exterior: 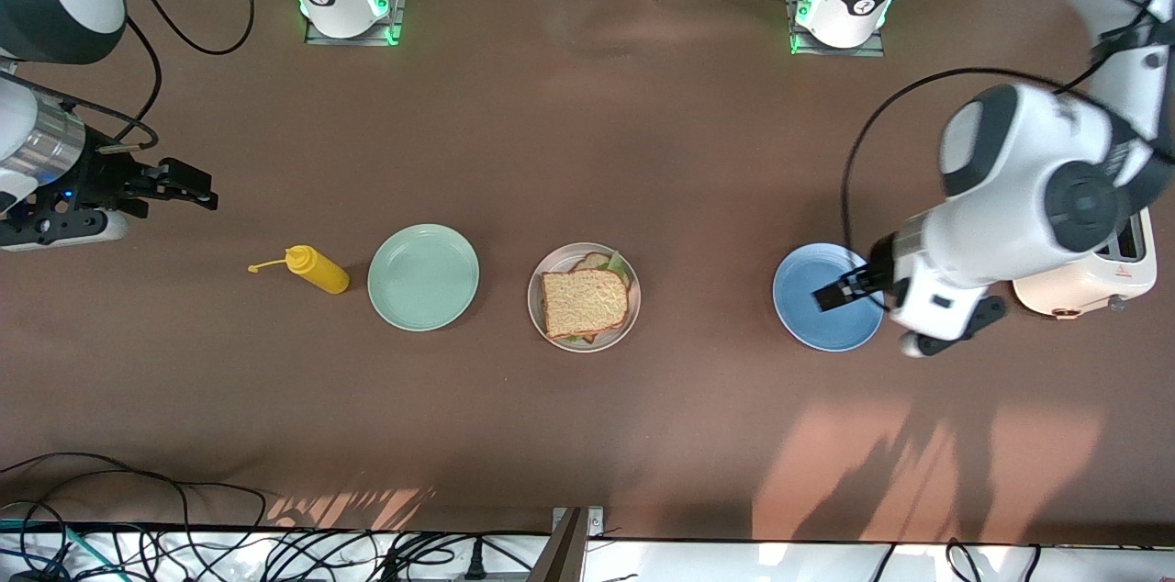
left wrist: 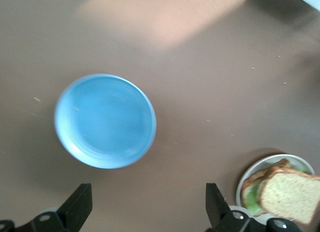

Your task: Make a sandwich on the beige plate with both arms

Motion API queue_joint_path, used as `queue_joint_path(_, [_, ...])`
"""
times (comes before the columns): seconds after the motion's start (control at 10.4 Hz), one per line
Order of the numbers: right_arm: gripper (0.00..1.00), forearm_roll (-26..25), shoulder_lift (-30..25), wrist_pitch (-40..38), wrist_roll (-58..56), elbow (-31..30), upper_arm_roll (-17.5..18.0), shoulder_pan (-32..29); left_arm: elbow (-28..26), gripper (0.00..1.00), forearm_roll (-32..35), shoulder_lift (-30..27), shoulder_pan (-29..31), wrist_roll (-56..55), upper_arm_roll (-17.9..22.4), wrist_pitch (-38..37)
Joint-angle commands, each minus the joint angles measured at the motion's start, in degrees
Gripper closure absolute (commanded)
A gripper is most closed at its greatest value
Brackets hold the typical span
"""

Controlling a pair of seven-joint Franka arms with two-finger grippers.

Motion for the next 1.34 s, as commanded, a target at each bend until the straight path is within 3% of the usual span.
queue_joint_path(0.0, [0.00, -1.69, -0.59, -4.31, 2.43, 1.44, 0.88, -0.29, -1.33, 0.00, 1.14, -4.43, 4.77, 14.20, -0.32, -4.02])
queue_joint_path(0.67, [0.00, -1.43, 2.04, -6.35, 1.64, 4.86, 0.44, -0.91, -0.10, 0.00, 1.41, -5.23, 13.48, 42.34, -0.14, -4.81])
queue_joint_path(1.06, [0.00, -2.21, 2.05, -7.31, 1.56, 8.02, 0.53, -1.08, -0.10, 0.00, 7.64, -4.79, 12.87, 42.91, -0.31, -5.52])
queue_joint_path(1.25, [0.00, -1.87, 1.79, -13.44, 1.12, 12.05, -1.04, -1.17, 0.16, 0.00, 7.47, -4.87, 13.48, 43.09, -0.40, -5.61])
